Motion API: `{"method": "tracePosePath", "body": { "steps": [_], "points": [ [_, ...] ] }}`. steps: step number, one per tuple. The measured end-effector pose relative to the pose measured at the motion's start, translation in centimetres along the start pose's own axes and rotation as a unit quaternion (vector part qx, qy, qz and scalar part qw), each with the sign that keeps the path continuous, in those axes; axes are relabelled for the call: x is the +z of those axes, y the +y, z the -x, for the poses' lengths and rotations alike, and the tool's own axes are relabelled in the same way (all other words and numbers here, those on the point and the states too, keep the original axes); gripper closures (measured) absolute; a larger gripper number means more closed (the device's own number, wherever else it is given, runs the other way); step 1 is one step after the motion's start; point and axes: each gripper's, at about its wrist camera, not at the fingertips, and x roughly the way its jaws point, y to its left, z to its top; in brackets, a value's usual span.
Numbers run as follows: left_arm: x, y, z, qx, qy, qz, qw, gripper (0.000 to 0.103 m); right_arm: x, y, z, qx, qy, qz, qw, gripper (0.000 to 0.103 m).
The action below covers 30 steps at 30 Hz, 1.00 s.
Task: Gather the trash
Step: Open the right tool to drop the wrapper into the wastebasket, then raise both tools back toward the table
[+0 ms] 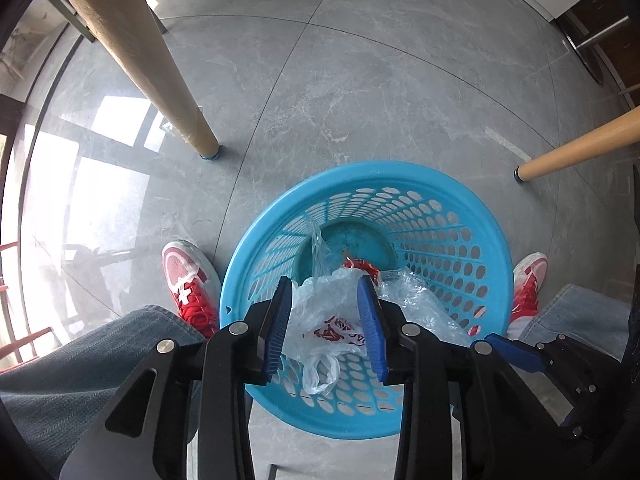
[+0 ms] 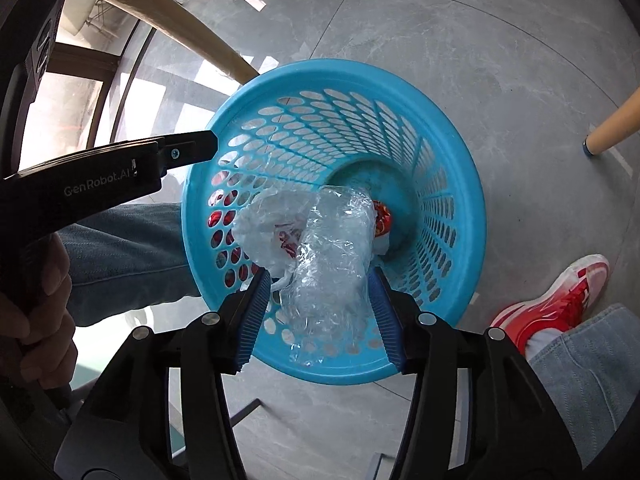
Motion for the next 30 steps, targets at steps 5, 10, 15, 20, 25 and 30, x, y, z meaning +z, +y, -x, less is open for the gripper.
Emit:
{"method": "tracePosePath", "body": {
  "steps": [5, 10, 15, 20, 25, 30],
  "points": [
    [-0.2, 0.2, 0.8, -0.003, -0.002, 0.004, 1.0000, 0.061, -0.5, 0.2, 0.5, -0.001, 0.010, 0.007, 1.000, 0.040],
    [-1.0, 0.0, 2.7, -0.011, 0.001, -0.006, 0.9999, 0.038, -1.2, 0.9, 2.9, -0.013, -0.003, 0.027, 1.000, 0.026],
    [-2.7, -0.1, 5.3, -0.007, -0.002, -0.020, 0.9998, 0.029, -2.2, 1.1, 6.0, -0.034, -0.020, 0.035, 0.999, 0.025],
    [-5.7, 0.0, 8.0, -0.024, -0.007, -0.023, 0.9994, 0.023, -4.5, 1.5, 9.9, -0.044, -0.045, 0.036, 0.997, 0.018],
    [-8.8, -0.4, 11.2, -0.034, -0.034, -0.033, 0.9983, 0.023, -7.3, 2.6, 13.1, -0.043, -0.068, 0.047, 0.996, 0.018],
    [-11.9, -0.7, 15.2, -0.054, -0.068, -0.047, 0.9952, 0.023, -10.0, 4.5, 16.1, -0.042, -0.089, 0.066, 0.993, 0.018]
  ]
}}
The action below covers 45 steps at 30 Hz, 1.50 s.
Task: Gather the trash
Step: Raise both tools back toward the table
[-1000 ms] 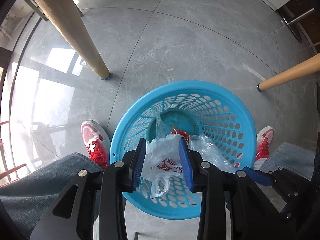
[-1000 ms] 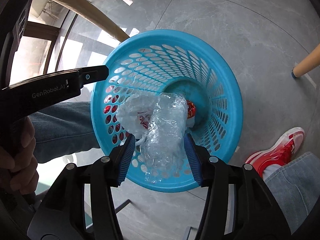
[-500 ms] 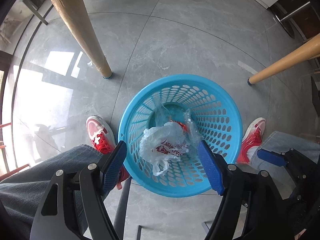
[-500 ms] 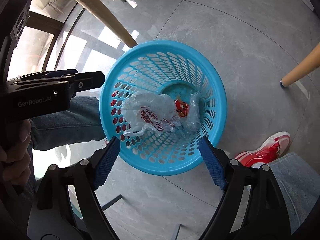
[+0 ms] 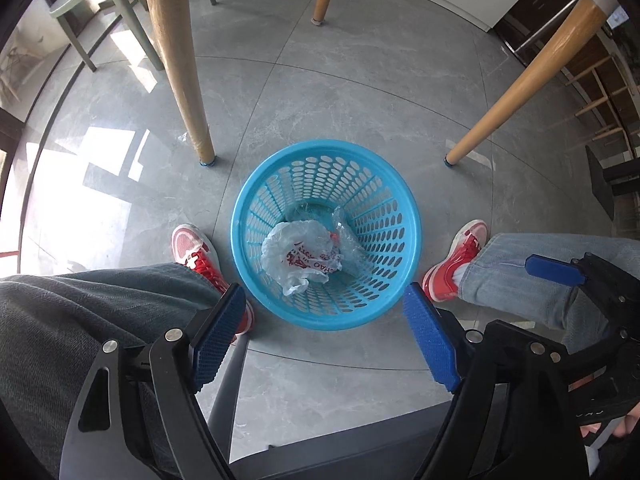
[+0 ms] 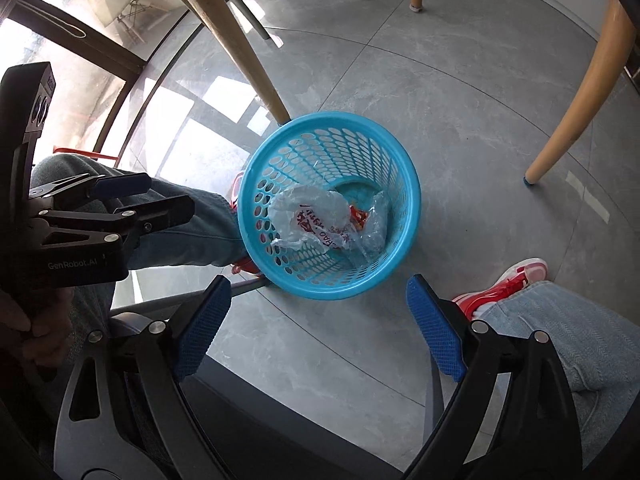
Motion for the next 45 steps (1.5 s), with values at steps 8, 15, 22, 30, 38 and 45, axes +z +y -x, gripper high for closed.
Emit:
{"method": "tracePosePath", "body": {
  "steps": [8, 15, 22, 30, 38, 45],
  "points": [
    [-3.5, -1.6, 6.5, -0.013, -0.059, -0.046, 0.9971, 0.022, -2.4, 2.4, 5.5, -0.014, -0.035, 0.030, 0.999, 0.013],
    [-4.7, -2.6, 11.2, -0.024, -0.112, -0.059, 0.9916, 0.022, -3.9, 3.4, 9.9, -0.004, -0.093, 0.032, 0.995, 0.013],
    [-5.6, -4.7, 17.0, -0.058, -0.182, -0.106, 0.9758, 0.021, -5.5, 5.8, 17.3, 0.025, -0.184, 0.086, 0.979, 0.012],
    [-5.4, -6.4, 24.1, -0.091, -0.288, -0.144, 0.9425, 0.012, -5.8, 7.0, 26.9, 0.026, -0.302, 0.128, 0.944, 0.009],
    [-1.0, -4.6, 27.8, -0.060, -0.348, -0.116, 0.9284, 0.009, -3.5, 6.6, 30.8, 0.004, -0.381, 0.095, 0.920, 0.009],
    [2.7, -3.4, 29.3, -0.038, -0.375, -0.105, 0.9201, 0.006, -0.1, 5.7, 30.6, -0.020, -0.395, 0.060, 0.917, 0.009]
  ]
}}
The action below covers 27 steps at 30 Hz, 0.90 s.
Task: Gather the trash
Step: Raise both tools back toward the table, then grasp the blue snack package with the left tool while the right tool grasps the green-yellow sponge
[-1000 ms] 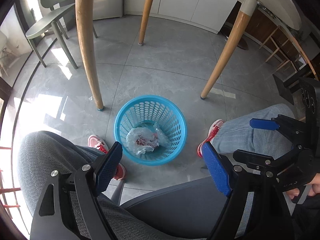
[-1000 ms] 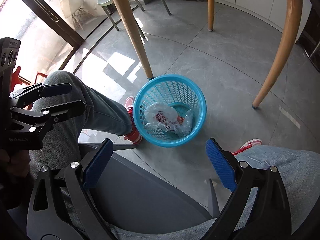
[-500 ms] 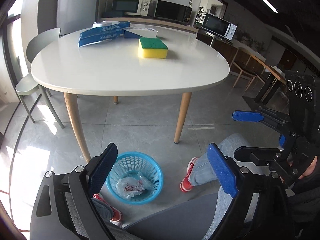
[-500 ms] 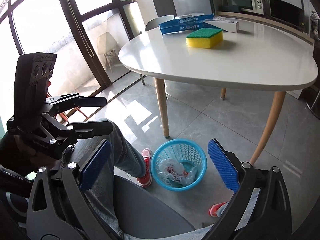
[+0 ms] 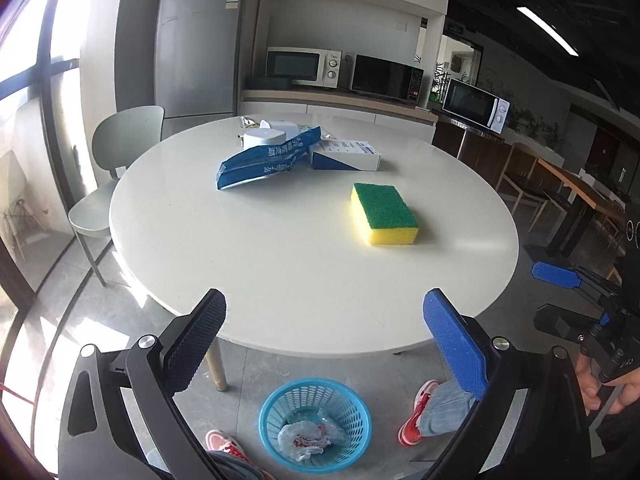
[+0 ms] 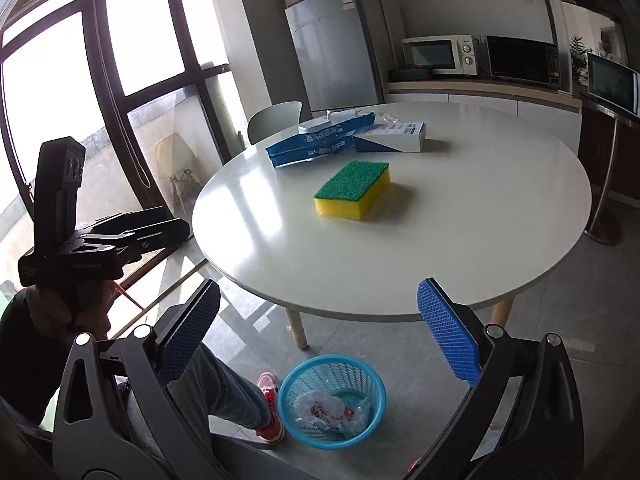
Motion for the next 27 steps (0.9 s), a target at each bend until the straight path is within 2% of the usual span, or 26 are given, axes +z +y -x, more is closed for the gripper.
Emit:
{"method": "tracePosePath", "body": {
  "steps": [6, 15, 22, 27],
  "points": [
    [2.1, 1.8, -2.6, 0.018, 0.002, -0.023, 0.9996, 0.006, 1.4, 0.1, -3.4, -0.030, 0.015, 0.007, 0.999, 0.009],
    [5.9, 4.8, -7.4, 0.033, 0.011, -0.058, 0.9977, 0.006, 4.5, -1.0, -8.6, -0.053, 0.020, -0.036, 0.998, 0.009],
    [8.4, 5.8, -10.7, 0.024, 0.020, -0.095, 0.9950, 0.009, 5.3, -1.4, -12.3, -0.067, 0.029, -0.073, 0.995, 0.009],
    [9.6, 6.4, -13.0, 0.020, 0.034, -0.121, 0.9919, 0.013, 5.5, -1.0, -14.0, -0.070, 0.036, -0.071, 0.994, 0.009]
  ]
}}
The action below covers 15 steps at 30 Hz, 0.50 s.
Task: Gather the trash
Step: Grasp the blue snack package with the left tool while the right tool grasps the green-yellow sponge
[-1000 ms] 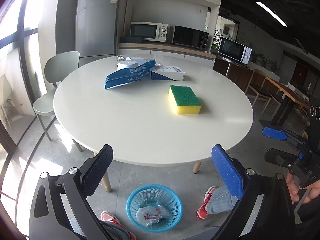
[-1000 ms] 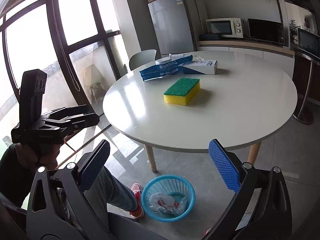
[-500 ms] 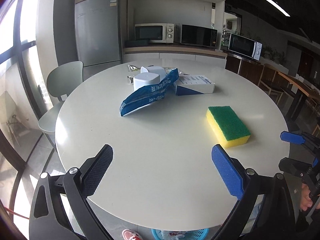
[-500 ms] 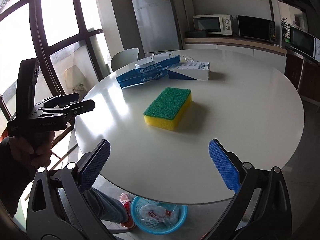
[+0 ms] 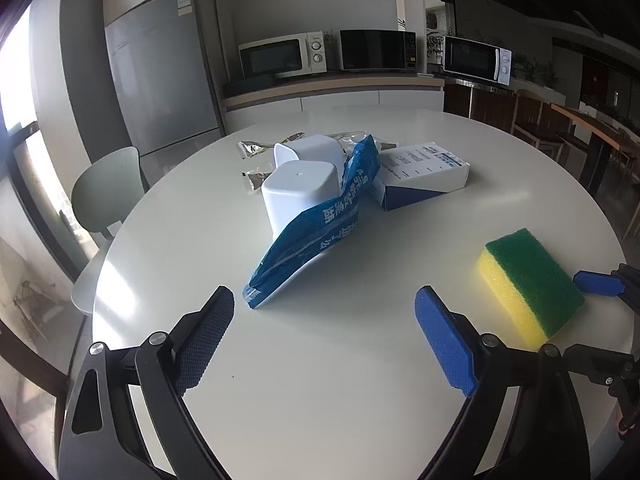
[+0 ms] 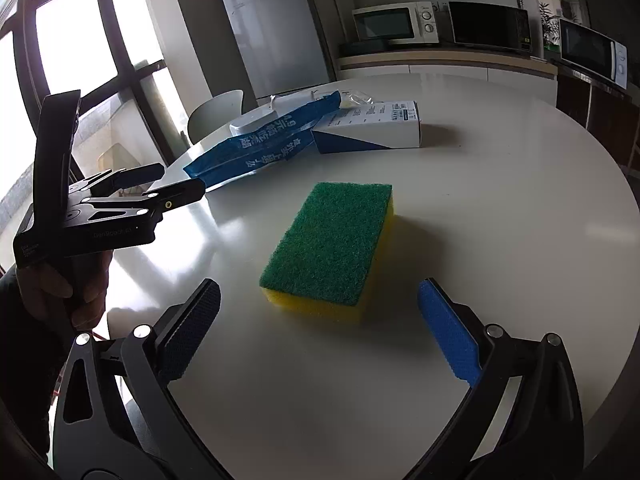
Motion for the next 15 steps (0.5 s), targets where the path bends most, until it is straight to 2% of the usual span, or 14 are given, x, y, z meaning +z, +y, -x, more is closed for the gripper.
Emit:
{"method": "tracePosePath", "body": {
  "steps": [2, 4, 6, 9, 12, 14, 15],
  "points": [
    [0.4, 0.5, -0.8, 0.002, 0.002, -0.001, 1.0000, 0.014, 0.4, -0.1, -0.3, 0.004, -0.002, -0.011, 1.000, 0.010],
    [0.5, 1.1, -1.3, 0.001, 0.003, 0.005, 1.0000, 0.015, 0.7, -0.1, -0.8, 0.002, 0.011, -0.012, 1.000, 0.016],
    [0.6, 1.8, -1.9, -0.016, 0.020, 0.015, 0.9995, 0.021, 0.7, -0.1, -1.2, 0.000, 0.021, -0.011, 1.000, 0.022],
    [0.8, 2.7, -2.0, -0.009, 0.016, 0.019, 0.9996, 0.027, 0.9, 0.2, -1.5, 0.001, 0.032, -0.005, 0.999, 0.030],
    [1.2, 3.7, -2.5, -0.008, 0.026, 0.036, 0.9990, 0.047, 0.9, 0.1, -1.5, -0.001, 0.033, -0.006, 0.999, 0.045],
    [1.2, 3.9, -3.2, -0.019, 0.041, 0.046, 0.9979, 0.077, 0.8, -0.1, -1.3, 0.000, 0.031, -0.007, 0.999, 0.048],
    [1.2, 3.8, -3.7, -0.021, 0.052, 0.047, 0.9973, 0.085, 0.7, -0.3, -1.3, 0.002, 0.031, -0.010, 0.999, 0.050]
  ]
}}
